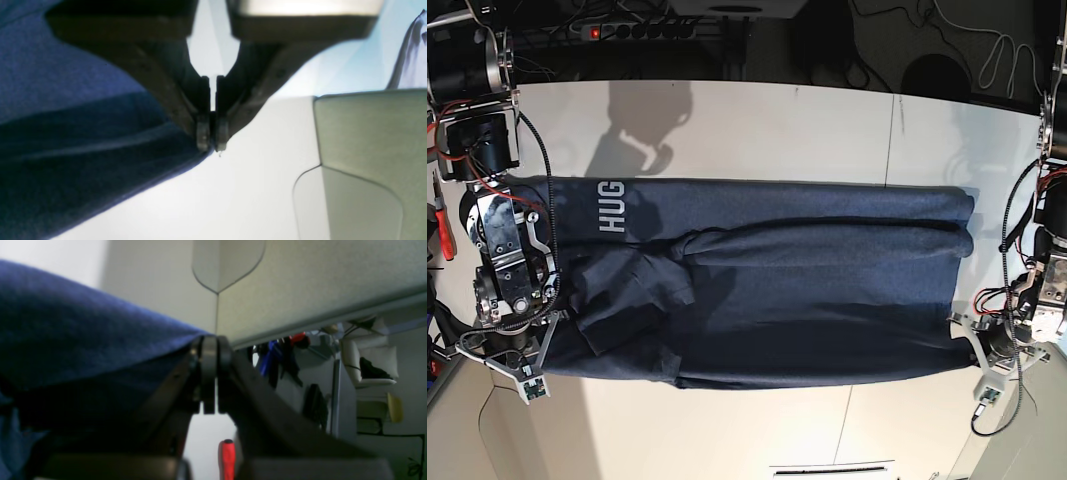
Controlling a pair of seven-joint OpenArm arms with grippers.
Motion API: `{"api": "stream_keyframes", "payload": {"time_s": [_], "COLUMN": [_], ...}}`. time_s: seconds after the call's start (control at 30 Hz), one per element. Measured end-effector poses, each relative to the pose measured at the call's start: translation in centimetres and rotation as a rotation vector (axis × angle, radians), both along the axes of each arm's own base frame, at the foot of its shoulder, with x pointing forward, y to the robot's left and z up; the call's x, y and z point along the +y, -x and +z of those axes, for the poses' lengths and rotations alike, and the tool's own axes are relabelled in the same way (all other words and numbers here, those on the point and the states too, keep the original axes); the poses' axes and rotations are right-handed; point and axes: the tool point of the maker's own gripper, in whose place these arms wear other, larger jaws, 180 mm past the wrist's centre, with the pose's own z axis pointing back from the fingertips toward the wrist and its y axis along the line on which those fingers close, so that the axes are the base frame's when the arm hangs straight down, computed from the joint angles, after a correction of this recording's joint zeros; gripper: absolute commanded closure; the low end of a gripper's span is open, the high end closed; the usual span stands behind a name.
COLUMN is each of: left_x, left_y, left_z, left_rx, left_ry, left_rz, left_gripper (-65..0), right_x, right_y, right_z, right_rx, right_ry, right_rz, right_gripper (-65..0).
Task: Layout the t-shirt on the table in an organized manner, then fold the t-shirt properly
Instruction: 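Pull both shirt ends apart with both grippers to straighten the fold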
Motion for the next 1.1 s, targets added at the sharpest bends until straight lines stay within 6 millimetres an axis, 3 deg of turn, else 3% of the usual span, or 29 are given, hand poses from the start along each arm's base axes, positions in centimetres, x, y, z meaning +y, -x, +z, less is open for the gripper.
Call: {"api": "stream_keyframes", "payload": {"time_s": [0.27,0.73,0.8,0.87,1.0,1.1], "left_x": [1.2,-1.0,-1.0,-1.0,-1.9,-2.7], "left_y": [0.8,1.1,1.1,1.0,0.9,0.7], "left_z": [0.1,-0.7,-0.7,-0.7,-0.9,-1.1], "left_rx": [0.029,0.052,0.047,0.048,0.049,0.047], "left_ry": [0.035,0.154,0.155,0.155,0.167,0.184], "left_rz": [0.023,0.002,0.001,0.0,-0.008,-0.019], "left_gripper": [0.0,0.0,0.0,0.0,0.0,0.0], "right_x": [-1.3,0.4,1.1,2.0,3.8,4.9], "right_y": [0.3,1.1,1.0,0.7,-0.5,-1.5], "right_z": [0.3,-2.1,-2.4,-2.4,-1.7,-3.3], "right_rx": [0.003,0.064,0.089,0.07,0.002,0.011], "right_ry": [0.023,-0.041,-0.049,-0.074,-0.098,-0.194], "right_rz": [-0.027,0.048,0.088,0.125,0.191,0.197], "right_gripper": [0.0,0.0,-19.3,-29.7,-29.9,-29.9]}}
